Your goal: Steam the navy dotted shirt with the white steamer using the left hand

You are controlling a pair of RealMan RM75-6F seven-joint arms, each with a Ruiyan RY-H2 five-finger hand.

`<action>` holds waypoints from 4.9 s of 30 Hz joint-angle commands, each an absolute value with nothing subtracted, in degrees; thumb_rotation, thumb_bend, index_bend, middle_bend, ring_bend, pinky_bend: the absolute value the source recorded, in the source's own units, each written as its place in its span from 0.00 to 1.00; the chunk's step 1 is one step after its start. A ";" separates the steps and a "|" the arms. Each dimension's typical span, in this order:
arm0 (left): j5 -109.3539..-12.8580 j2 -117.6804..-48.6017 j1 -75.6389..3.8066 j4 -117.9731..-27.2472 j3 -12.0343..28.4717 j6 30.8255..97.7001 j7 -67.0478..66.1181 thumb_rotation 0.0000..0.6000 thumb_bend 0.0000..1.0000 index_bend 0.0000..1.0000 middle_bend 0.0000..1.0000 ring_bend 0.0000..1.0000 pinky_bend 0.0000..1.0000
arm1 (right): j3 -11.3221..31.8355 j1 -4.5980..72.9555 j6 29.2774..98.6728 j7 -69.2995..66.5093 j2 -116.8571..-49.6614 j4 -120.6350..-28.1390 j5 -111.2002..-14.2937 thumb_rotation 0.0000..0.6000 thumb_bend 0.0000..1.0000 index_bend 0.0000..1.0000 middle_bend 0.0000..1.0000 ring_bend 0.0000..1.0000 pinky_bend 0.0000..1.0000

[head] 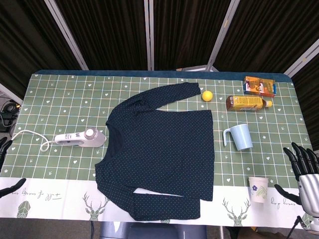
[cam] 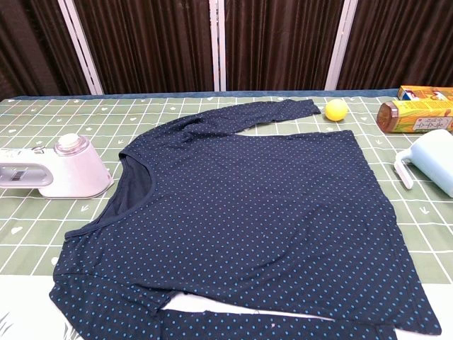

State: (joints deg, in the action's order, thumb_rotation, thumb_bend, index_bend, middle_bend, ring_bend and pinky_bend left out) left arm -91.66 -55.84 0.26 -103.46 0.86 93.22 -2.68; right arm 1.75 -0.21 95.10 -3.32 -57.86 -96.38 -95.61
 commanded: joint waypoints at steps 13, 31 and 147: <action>-84.73 -59.38 -6.29 -98.20 4.46 82.64 -1.69 1.00 0.02 0.00 0.00 0.00 0.00 | 1.57 -0.07 94.16 -4.00 -57.45 -96.84 -95.24 1.00 0.00 0.00 0.00 0.00 0.00; -78.98 -79.88 -23.76 -73.59 8.03 60.48 1.19 1.00 0.45 0.08 0.00 0.00 0.00 | 2.65 1.59 89.39 -1.67 -58.28 -96.78 -90.71 1.00 0.00 0.00 0.00 0.00 0.00; -72.57 -106.73 -55.44 -51.24 13.47 42.78 5.12 1.00 0.69 0.92 0.83 0.78 1.00 | 4.37 3.53 83.80 -6.60 -57.13 -95.72 -84.35 1.00 0.00 0.00 0.00 0.00 0.00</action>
State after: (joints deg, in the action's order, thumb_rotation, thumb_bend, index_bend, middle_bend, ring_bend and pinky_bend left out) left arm -72.70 -106.99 -55.62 -51.00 13.60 42.93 5.17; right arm 4.37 3.53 83.80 -6.59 -57.13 -95.72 -84.35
